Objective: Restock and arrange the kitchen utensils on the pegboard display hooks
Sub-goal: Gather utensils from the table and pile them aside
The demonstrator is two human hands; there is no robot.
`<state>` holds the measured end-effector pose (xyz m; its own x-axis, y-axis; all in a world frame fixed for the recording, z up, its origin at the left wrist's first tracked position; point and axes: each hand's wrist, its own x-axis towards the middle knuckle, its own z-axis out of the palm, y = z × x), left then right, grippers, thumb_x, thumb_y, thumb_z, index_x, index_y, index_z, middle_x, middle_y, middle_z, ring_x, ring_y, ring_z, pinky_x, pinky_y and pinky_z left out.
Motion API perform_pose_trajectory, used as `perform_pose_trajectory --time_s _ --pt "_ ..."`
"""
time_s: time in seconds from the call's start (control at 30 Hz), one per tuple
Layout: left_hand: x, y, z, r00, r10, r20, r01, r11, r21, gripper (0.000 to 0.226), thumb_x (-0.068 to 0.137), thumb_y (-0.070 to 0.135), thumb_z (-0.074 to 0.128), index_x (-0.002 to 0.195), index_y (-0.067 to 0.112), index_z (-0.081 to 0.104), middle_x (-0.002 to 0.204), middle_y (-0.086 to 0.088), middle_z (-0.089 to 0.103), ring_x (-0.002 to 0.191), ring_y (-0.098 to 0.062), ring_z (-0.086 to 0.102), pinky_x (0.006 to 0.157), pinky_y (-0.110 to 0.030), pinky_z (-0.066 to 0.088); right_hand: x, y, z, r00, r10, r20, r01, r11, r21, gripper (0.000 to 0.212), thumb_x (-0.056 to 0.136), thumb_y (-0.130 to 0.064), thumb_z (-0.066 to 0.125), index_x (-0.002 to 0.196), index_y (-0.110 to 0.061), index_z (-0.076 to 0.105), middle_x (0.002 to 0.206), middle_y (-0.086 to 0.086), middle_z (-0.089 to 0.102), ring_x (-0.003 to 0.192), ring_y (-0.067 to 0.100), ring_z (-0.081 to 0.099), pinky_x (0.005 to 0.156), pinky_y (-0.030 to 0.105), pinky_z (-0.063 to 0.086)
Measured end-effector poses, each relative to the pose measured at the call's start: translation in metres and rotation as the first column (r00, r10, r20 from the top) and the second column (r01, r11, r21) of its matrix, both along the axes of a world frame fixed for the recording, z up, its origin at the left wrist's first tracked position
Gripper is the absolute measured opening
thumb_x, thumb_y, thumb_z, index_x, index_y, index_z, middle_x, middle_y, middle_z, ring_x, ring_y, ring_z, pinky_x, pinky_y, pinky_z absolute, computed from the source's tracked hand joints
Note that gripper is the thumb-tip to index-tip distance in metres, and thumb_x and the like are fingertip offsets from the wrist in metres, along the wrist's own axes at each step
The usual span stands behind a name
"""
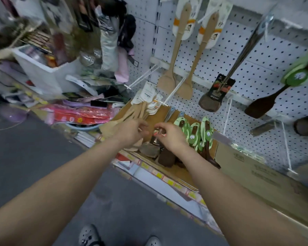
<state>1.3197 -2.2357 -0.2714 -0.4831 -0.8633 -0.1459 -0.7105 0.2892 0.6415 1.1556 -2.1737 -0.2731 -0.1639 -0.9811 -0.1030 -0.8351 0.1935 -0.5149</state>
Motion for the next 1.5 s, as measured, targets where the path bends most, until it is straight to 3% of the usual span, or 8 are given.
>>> perform_pose_trajectory --time_s 0.2,0.43,0.57,0.73,1.17,1.5 --pt "0.114 -0.012 0.058 0.976 0.162 -0.148 -0.179 0.978 -0.11 0.028 0.086 0.032 0.07 0.111 0.019 0.065 0.094 0.007 0.067 0.085 -0.012 0.065 0.07 -0.026 0.048 0.099 -0.047 0.056 0.985 0.17 -0.004 -0.169 0.981 -0.099 0.038 0.085 -0.023 0.069 0.122 -0.032 0.066 0.117 -0.002 0.068 0.104 0.018 0.063 0.088 0.028 0.047" --pt "0.293 -0.05 0.137 0.9 0.373 -0.225 -0.428 0.854 -0.297 0.029 0.085 0.024 0.07 0.112 0.023 0.062 0.097 0.006 0.063 0.084 -0.012 0.065 0.075 -0.032 0.053 0.273 -0.124 0.138 0.904 0.417 -0.098 -0.426 0.852 -0.305 0.04 0.084 -0.025 0.071 0.124 -0.026 0.066 0.115 0.001 0.068 0.101 0.02 0.064 0.082 0.03 0.047" --pt "0.352 -0.066 0.172 0.868 0.414 -0.274 -0.492 0.789 -0.366 0.028 0.082 0.027 0.072 0.107 0.032 0.06 0.095 0.01 0.063 0.082 -0.009 0.063 0.075 -0.038 0.054 0.332 -0.151 0.178 0.864 0.493 -0.104 -0.488 0.766 -0.419 0.039 0.085 -0.029 0.071 0.124 -0.028 0.065 0.105 -0.006 0.065 0.082 0.007 0.056 0.079 0.028 0.047" --pt "0.439 -0.105 0.205 0.815 0.48 -0.325 -0.579 0.69 -0.434 0.03 0.08 0.028 0.073 0.107 0.033 0.061 0.094 0.014 0.061 0.081 -0.001 0.063 0.075 -0.036 0.054 0.427 -0.201 0.215 0.826 0.557 -0.088 -0.517 0.686 -0.512 0.036 0.082 -0.032 0.07 0.119 -0.033 0.066 0.101 -0.01 0.067 0.08 0.01 0.062 0.081 0.036 0.052" --pt "0.565 -0.281 0.217 0.752 0.597 -0.28 -0.644 0.574 -0.506 0.034 0.079 0.029 0.075 0.11 0.033 0.059 0.096 0.014 0.06 0.081 -0.002 0.061 0.072 -0.025 0.05 0.556 -0.41 0.219 0.743 0.664 -0.086 -0.611 0.62 -0.492 0.043 0.08 -0.033 0.073 0.123 -0.035 0.065 0.108 -0.007 0.069 0.09 0.01 0.066 0.087 0.037 0.053" --pt "0.666 -0.403 0.201 0.69 0.679 -0.251 -0.689 0.51 -0.515 0.036 0.081 0.032 0.073 0.114 0.032 0.059 0.097 0.015 0.06 0.082 -0.005 0.06 0.074 -0.029 0.053 0.656 -0.544 0.219 0.702 0.709 -0.068 -0.655 0.605 -0.452 0.042 0.083 -0.028 0.071 0.125 -0.034 0.064 0.106 -0.008 0.067 0.083 0.009 0.061 0.086 0.032 0.051"
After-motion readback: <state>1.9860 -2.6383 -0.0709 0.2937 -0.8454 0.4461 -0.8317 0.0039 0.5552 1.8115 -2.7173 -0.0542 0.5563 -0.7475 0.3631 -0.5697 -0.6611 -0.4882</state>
